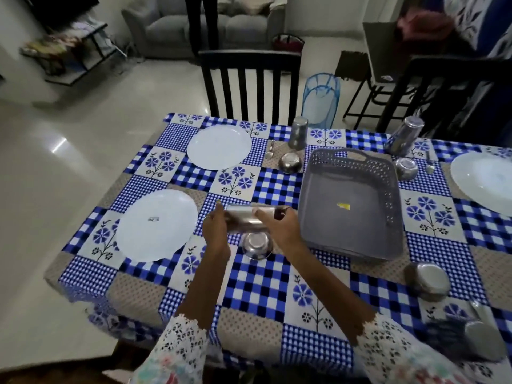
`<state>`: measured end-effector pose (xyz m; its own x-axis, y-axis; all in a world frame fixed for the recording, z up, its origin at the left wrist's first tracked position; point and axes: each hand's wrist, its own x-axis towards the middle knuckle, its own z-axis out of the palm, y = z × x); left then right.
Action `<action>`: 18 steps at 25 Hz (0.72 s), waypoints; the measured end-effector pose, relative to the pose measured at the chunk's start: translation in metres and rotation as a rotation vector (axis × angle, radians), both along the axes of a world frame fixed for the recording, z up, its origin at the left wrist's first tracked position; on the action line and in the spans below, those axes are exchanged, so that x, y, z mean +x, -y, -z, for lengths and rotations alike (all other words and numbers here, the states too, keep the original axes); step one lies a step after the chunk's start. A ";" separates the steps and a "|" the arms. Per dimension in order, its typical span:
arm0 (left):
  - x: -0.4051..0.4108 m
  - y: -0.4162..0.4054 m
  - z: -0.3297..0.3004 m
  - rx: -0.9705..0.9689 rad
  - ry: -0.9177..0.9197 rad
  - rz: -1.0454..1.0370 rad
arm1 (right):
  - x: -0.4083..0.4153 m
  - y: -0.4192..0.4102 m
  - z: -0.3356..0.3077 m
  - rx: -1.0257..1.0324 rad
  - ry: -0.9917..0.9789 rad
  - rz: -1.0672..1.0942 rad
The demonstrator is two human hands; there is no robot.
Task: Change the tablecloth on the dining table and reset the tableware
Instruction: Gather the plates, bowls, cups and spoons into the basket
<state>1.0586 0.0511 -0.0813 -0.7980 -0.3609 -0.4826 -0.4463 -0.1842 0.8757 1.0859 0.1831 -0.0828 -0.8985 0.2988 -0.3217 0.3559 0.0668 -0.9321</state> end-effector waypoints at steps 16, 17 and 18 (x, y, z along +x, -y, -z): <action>-0.234 -0.109 0.029 0.344 -0.011 0.169 | -0.345 -0.162 0.029 1.268 0.002 -0.584; -0.240 -0.109 0.030 0.342 -0.012 0.183 | -0.358 -0.166 0.033 1.337 0.039 -0.636; -0.244 -0.108 0.032 0.342 -0.015 0.202 | -0.366 -0.167 0.036 1.397 0.075 -0.688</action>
<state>0.8145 0.1592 -0.1138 -0.8444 -0.0161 -0.5355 -0.4912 -0.3758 0.7858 0.7198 0.3502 -0.1187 -0.9784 -0.0591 -0.1983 -0.0652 0.9976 0.0245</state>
